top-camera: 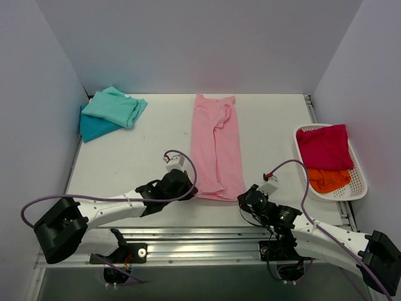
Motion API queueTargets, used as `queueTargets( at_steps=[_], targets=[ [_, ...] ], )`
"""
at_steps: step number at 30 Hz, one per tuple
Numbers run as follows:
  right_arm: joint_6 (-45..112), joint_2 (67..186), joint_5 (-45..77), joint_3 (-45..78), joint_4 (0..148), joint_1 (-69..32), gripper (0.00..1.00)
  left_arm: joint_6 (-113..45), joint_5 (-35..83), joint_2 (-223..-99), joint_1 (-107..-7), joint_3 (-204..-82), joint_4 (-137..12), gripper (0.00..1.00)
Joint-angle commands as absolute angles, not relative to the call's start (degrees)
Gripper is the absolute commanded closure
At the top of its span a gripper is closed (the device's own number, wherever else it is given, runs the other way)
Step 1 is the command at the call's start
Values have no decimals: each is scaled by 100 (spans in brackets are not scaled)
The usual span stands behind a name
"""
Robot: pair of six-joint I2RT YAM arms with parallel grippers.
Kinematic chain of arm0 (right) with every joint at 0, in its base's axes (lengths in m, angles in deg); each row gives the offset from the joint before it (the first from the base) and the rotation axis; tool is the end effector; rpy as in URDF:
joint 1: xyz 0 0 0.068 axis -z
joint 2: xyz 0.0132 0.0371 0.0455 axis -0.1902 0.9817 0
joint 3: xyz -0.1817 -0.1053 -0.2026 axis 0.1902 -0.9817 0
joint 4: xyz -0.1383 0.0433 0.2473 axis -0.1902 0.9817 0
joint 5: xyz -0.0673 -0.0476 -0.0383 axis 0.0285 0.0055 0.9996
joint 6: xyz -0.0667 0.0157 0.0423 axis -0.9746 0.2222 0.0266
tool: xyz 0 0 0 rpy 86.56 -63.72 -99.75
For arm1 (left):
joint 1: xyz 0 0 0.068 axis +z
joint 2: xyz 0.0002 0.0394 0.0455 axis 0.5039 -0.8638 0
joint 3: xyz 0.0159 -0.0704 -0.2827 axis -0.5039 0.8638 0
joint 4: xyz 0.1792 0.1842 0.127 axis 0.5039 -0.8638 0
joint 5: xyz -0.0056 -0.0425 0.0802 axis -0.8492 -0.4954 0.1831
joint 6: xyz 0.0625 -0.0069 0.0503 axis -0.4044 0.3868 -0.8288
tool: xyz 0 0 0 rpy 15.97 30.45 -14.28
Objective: Fold and stack the t-shirts
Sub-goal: Grab the bottom of the folded rectangular tshirt with both arms, then fold the folded rectangular tshirt in 1/3 of the way
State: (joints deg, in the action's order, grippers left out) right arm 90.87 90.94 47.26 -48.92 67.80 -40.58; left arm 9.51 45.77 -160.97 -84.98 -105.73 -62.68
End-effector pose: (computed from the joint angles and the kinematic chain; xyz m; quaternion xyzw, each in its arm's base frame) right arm 0.1447 0.1377 0.1409 0.1935 0.8290 0.3246 0.4122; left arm 0.1892 -0.2397 0.1686 -0.0548 0.8943 -0.2944 0.3325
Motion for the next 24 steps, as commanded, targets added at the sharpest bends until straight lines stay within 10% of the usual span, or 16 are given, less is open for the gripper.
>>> queueTargets(
  at_steps=[1,24],
  targets=[
    [9186,8946,5140,-4561,7228,-4106,100,981,4844,-15758,-8519,-10491,-6729,98],
    [7815,11239,5860,-2363,6490,-3782,100,524,4704,-15951,-7378,-11985,-7205,98]
  ],
)
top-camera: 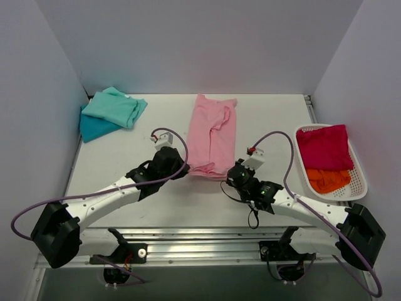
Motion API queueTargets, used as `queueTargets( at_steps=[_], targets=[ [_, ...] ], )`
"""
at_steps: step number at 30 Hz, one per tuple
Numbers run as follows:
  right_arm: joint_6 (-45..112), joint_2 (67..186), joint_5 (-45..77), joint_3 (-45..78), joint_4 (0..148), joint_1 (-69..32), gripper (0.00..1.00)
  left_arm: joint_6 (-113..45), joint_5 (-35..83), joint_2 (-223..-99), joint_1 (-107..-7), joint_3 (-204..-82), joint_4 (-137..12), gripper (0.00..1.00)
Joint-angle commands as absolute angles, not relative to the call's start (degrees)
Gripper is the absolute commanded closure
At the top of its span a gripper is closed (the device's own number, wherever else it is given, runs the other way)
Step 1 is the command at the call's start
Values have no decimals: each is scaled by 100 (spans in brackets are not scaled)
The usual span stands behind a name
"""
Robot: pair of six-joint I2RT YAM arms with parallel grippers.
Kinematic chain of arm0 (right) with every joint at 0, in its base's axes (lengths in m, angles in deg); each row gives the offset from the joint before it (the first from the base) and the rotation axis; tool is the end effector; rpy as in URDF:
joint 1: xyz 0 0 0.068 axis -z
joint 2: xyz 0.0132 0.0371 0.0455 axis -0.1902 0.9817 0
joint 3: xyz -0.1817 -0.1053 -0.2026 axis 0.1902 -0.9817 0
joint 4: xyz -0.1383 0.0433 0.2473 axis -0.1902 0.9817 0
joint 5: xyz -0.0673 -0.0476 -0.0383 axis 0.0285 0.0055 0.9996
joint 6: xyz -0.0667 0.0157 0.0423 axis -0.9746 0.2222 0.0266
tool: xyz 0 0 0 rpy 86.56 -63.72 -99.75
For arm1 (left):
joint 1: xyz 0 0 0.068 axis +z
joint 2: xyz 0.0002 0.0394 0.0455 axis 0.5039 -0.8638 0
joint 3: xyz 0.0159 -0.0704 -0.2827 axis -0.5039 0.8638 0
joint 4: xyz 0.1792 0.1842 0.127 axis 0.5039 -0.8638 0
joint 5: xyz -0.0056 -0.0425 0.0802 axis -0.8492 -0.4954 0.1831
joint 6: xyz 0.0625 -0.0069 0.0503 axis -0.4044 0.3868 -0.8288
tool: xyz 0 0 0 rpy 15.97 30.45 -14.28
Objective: Fold and stack the t-shirts
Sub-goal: Fold the folded rectangular tshirt in 1/3 of the way
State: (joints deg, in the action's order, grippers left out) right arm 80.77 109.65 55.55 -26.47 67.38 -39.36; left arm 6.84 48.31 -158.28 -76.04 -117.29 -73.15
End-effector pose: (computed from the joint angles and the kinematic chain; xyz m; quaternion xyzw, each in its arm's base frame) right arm 0.2069 0.1920 0.2220 0.1717 0.8071 0.2649 0.4990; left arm 0.2380 -0.2174 0.2374 -0.1162 0.8720 -0.2688 0.3923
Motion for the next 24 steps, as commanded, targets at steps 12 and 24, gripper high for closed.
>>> queueTargets(
  at_steps=[12,24],
  targets=[
    [7226,12478,5711,-1441,6033,-2912,100,287,4082,-17014,-6647,-12793,-6756,98],
    [7050,13542,5509,-711,5734,-2472,100,129,3281,-18455,-6076,-13760,-6141,98]
  ],
)
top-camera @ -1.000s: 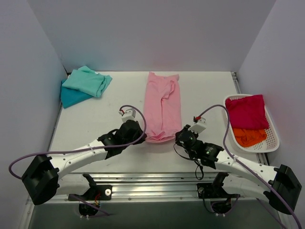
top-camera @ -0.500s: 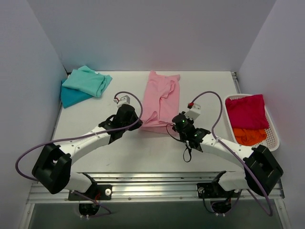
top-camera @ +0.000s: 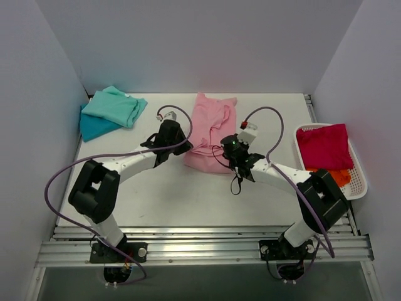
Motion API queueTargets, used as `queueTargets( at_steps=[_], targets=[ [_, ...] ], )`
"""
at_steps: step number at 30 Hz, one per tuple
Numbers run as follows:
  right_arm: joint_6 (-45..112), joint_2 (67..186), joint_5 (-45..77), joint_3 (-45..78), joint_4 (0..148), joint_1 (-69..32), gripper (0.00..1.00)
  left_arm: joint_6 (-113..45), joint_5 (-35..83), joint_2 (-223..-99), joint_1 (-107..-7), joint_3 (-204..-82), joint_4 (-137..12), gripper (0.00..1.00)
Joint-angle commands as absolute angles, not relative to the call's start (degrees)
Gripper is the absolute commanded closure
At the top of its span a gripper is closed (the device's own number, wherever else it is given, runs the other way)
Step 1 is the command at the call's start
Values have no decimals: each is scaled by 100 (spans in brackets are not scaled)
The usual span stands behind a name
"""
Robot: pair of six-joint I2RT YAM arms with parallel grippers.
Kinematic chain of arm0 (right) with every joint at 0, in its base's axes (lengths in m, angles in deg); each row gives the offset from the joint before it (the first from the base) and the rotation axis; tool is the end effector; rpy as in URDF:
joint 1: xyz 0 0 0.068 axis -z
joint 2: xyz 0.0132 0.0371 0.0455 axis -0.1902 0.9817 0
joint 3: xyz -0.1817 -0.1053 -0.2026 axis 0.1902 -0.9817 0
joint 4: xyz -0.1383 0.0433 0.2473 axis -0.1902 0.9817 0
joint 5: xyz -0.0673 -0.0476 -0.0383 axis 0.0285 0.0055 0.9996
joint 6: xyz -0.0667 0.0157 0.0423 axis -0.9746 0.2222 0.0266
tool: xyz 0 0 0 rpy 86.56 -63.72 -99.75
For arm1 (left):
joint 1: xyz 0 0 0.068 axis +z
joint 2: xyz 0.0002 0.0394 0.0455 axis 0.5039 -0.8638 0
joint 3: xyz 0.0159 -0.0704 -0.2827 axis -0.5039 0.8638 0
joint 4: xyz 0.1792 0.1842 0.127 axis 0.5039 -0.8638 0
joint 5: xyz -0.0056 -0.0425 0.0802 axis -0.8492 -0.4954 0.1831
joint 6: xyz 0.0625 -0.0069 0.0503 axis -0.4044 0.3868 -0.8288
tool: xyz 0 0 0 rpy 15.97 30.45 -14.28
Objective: Fold and stack the t-shirts
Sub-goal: Fold the folded rectangular tshirt in 1/3 of the way
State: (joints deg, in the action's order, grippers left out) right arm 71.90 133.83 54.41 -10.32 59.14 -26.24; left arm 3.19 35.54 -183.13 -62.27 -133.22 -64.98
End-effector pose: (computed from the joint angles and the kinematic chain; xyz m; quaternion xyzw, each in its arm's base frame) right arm 0.3248 0.2021 0.2147 0.1968 0.8018 0.1731 0.5371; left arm 0.3672 -0.2252 0.2037 -0.1432 0.8769 -0.2799 0.3635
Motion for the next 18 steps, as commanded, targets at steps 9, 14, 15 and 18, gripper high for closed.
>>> queueTargets(
  at_steps=[9,14,15,18],
  targets=[
    [6752,15175,4702,545,5251,-1435,100,-64,2701,-20087,-5645,-15464,-6220,98],
    [6480,16591,4024,2090,5470,-970,0,-4,1797,-21433,-5206,-16931,-6378,45],
    [6427,16670,3954,2180,5322,-934,0,153,1447,-21810,-5136,-17299,-6326,31],
    [6304,16698,3874,2357,5303,-890,0,191,1302,-22042,-4968,-17601,-6317,10]
  ],
)
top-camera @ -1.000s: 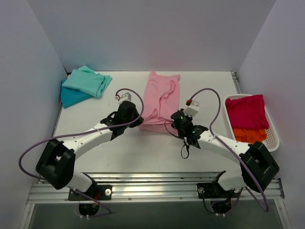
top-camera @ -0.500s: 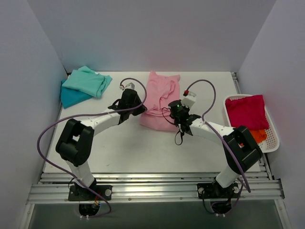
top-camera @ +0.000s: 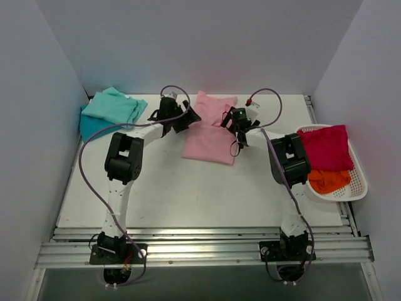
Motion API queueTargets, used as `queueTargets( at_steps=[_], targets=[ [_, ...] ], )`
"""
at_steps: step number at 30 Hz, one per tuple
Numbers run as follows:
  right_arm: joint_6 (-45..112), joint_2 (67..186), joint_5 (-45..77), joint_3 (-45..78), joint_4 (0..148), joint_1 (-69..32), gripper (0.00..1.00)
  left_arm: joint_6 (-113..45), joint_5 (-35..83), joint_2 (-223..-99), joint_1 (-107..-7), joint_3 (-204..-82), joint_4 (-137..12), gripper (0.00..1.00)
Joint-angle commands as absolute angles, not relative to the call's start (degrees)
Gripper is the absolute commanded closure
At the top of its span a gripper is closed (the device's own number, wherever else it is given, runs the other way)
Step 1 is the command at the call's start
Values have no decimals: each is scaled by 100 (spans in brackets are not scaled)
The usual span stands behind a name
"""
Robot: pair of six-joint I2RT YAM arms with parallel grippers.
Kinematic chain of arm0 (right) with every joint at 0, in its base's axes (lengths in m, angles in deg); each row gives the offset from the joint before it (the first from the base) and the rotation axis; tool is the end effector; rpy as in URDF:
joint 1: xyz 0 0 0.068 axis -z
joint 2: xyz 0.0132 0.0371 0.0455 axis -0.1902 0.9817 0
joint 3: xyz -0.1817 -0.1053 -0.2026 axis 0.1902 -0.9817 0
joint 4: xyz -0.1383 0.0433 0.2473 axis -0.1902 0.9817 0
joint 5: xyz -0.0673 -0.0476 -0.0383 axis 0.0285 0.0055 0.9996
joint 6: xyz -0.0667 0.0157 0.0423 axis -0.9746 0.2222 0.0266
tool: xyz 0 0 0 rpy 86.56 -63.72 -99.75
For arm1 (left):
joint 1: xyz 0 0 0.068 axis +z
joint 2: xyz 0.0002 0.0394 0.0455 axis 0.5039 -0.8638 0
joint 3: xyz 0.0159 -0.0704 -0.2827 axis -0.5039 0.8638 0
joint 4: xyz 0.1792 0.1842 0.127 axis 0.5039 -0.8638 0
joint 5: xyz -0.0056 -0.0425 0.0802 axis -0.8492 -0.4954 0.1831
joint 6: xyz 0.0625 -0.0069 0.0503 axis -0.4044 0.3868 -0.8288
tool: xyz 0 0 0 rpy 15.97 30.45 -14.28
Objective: Fold and stack the t-shirts
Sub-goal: Fold the folded rectangular tshirt in 1/3 of the way, then grab one side of the 2/3 rectangular tshirt with both arms
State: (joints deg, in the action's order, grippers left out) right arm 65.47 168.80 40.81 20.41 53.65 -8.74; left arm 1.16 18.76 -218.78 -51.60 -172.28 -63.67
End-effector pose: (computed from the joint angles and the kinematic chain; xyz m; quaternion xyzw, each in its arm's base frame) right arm 0.5174 0.1636 0.1505 0.2155 0.8036 0.1550 0.5326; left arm 0.5513 -0.2332 0.1558 -0.1336 0.8545 -0.3620 0.3477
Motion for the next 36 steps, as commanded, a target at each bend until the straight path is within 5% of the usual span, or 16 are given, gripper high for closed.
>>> queueTargets(
  at_steps=[1,8,21,26,36],
  targets=[
    [6286,16576,3891,2357,5321,-881,0,147,1372,-21998,-4916,-17575,-6317,7],
    [6224,15328,4357,1304,5066,-828,0,137,2101,-20893,-4713,-16478,-6009,4],
    [7349,12366,4130,-2449,4117,-1153,0,787,2753,-19028,-4897,-12945,-4797,4],
    [7656,12241,3892,-3135,3767,-1547,5,1007,2779,-19097,-5205,-12469,-4392,5],
    [7964,13804,3452,-2988,2737,-1944,12,1262,2560,-19555,-5575,-12653,-4155,7]
  ],
)
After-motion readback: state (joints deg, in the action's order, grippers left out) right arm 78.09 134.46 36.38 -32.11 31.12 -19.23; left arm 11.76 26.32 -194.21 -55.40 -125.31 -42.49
